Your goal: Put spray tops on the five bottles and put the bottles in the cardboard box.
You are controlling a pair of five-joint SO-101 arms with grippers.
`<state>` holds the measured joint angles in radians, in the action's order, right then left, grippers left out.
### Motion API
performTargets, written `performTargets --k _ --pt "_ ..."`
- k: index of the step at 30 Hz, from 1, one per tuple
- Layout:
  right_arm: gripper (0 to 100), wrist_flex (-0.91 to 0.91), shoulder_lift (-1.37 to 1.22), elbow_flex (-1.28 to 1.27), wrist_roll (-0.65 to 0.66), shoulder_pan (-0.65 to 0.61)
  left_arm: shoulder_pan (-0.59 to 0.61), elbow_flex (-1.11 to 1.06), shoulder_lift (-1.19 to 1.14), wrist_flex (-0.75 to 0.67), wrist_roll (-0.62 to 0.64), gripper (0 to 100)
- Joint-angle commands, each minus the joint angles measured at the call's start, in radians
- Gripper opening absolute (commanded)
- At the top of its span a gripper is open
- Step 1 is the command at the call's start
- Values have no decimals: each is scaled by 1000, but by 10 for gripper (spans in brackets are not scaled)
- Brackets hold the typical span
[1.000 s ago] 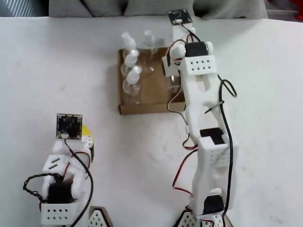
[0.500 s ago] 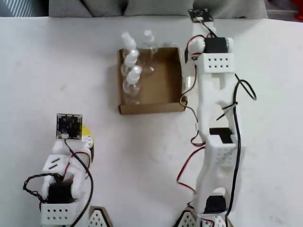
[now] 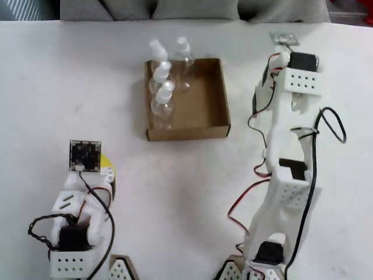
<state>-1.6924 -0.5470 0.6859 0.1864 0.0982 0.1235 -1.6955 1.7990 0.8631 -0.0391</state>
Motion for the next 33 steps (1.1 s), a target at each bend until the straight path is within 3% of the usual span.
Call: performTargets --k 1,13,20,30,33 --pt "16 -27 188 -175 78 12 2 0 -1 0 -6 23" --pt "30 156 289 -575 190 50 1 0 -1 0 -6 23" --pt "249 163 283 -617 201 48 -1 0 -1 0 -6 23" --pt "173 90 288 -479 206 44 -1 0 -1 -3 -6 23" --pt "174 90 278 -404 265 44 -1 0 -1 -5 -6 23"
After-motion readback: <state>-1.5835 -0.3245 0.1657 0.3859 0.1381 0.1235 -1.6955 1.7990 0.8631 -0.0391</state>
